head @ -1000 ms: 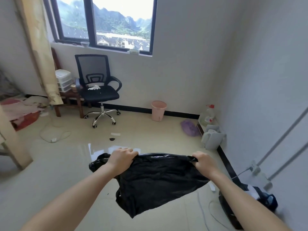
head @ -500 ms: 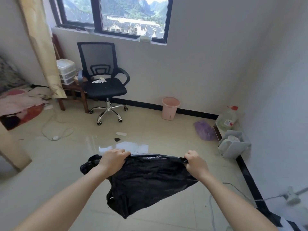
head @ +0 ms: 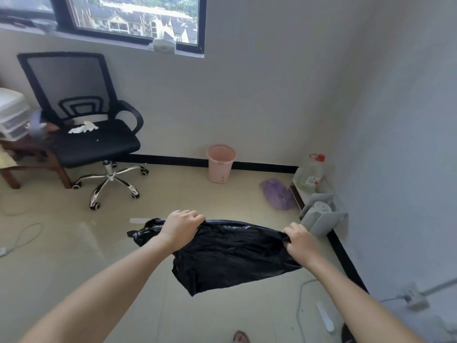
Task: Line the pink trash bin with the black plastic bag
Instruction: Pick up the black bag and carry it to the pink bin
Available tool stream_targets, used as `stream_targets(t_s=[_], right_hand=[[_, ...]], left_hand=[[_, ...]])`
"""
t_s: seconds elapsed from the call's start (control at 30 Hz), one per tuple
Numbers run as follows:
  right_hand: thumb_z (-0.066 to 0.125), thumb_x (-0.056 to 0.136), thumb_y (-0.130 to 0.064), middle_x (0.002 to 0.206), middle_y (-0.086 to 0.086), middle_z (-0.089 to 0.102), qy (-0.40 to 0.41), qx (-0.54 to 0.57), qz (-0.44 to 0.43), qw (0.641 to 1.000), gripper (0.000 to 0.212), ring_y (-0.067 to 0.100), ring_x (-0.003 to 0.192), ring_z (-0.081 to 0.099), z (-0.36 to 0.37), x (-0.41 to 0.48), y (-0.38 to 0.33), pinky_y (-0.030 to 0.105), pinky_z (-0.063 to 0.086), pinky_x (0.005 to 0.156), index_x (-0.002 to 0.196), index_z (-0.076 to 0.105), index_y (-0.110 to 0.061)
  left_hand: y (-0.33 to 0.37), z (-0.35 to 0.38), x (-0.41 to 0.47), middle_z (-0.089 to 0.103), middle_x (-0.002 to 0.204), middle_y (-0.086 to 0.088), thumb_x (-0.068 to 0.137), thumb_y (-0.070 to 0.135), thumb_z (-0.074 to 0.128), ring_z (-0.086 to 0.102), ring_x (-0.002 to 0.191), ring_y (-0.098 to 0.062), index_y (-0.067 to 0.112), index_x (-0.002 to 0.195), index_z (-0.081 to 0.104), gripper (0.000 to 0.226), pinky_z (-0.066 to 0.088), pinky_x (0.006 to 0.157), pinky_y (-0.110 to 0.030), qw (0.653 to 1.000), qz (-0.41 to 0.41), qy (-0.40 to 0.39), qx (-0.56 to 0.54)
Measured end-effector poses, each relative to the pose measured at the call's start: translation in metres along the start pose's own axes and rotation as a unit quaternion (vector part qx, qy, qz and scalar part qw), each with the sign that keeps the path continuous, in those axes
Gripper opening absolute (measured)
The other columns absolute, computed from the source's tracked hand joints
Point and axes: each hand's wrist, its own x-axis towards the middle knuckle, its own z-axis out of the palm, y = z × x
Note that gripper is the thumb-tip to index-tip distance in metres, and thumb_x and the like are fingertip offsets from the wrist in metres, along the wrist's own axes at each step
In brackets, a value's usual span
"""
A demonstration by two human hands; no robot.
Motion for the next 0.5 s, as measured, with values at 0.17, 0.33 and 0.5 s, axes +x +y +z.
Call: stream_targets(t_s=[0.17, 0.33, 0.5], right_hand=[[0.051, 0.084, -0.005, 0.102, 0.016, 0.057, 0.019, 0.014, -0.011, 1.0, 0.017, 0.03, 0.101, 0.05, -0.016, 0.075, 0.038, 0.037, 0.042, 0.073, 0.098, 0.06, -0.001], [0.051, 0.085, -0.007, 0.103, 0.015, 0.058, 0.035, 0.011, -0.048, 0.998, 0.018, 0.03, 0.101, 0.051, -0.042, 0.172, 0.077, 0.037, 0.044, 0.074, 0.1, 0.06, -0.002], [0.05, 0.088, -0.01, 0.106, 0.016, 0.059, 0.026, -0.001, -0.096, 0.995, 0.02, 0.031, 0.103, 0.051, -0.051, 0.254, 0.082, 0.038, 0.047, 0.076, 0.103, 0.06, -0.003]], left_hand=[[-0.011, 0.01, 0.091, 0.058, 0.045, 0.009, 0.03, 0.015, 0.088, 0.057, 0.039, -0.011, 0.024, 0.059, 0.064, 0.038, 0.04, 0.037, -0.015, 1.0, 0.002, 0.02, 0.013], [-0.027, 0.016, 0.185, 0.058, 0.047, 0.005, 0.03, 0.005, 0.085, 0.058, 0.04, -0.017, 0.019, 0.062, 0.065, 0.041, 0.041, 0.038, -0.017, 0.997, -0.043, 0.063, 0.003], [-0.057, 0.032, 0.236, 0.067, 0.055, 0.001, 0.038, 0.002, 0.086, 0.063, 0.046, -0.022, 0.015, 0.07, 0.069, 0.039, 0.047, 0.039, -0.023, 0.991, -0.109, 0.079, -0.021]])
